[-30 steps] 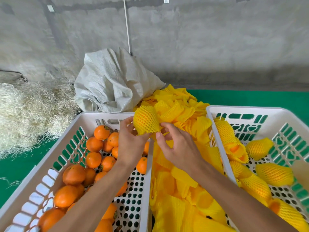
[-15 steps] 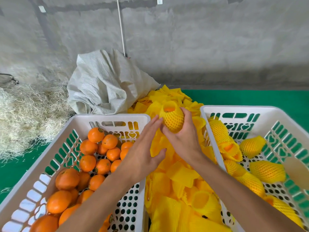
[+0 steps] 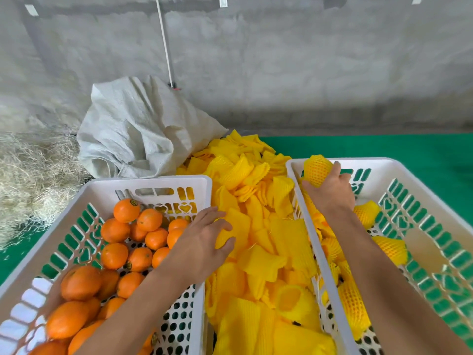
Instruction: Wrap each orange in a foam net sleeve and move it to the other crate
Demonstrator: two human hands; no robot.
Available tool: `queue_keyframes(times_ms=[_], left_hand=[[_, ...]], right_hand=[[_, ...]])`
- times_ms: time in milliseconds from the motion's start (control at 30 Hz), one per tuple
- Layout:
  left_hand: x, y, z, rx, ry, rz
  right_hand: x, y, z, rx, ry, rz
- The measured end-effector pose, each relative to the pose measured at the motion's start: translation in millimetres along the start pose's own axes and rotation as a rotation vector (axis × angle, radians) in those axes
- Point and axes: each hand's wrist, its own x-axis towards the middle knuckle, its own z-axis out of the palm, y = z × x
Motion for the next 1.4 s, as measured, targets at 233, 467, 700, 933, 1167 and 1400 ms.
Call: queue_keyframes(times_ms=[233, 467, 700, 933, 1167, 1400], left_hand=[[-0.5, 1.5, -2.8, -0.009, -0.011, -0.016], [-0.8, -0.4, -1.4, -0.032, 0.011, -0.021], [-0.6, -2.5, 0.6, -0.085, 0.055, -0.010], [-0.4, -5.0, 7.3, -0.063, 0.018, -0.139], [3.8, -39.9, 1.5, -0.238, 0.006, -0.553], [-17.3, -89.7, 14.7, 0.141, -0.151, -0.583]], right_hand=[[-8.6, -19.3, -1.9, -0.178, 0.041, -0.156], [-47.4, -60.1, 18.5, -0.041, 0.017, -0.680], [-98.9, -67.5, 59.5, -0.386, -0.786, -0.678], [-90.9, -70.4, 67.0, -0.321, -0.651, -0.729], [-75.1, -61.8, 68.0, -0.227, -0.684, -0.756], [-71.6, -58.1, 66.1, -0.155, -0.703, -0.755]])
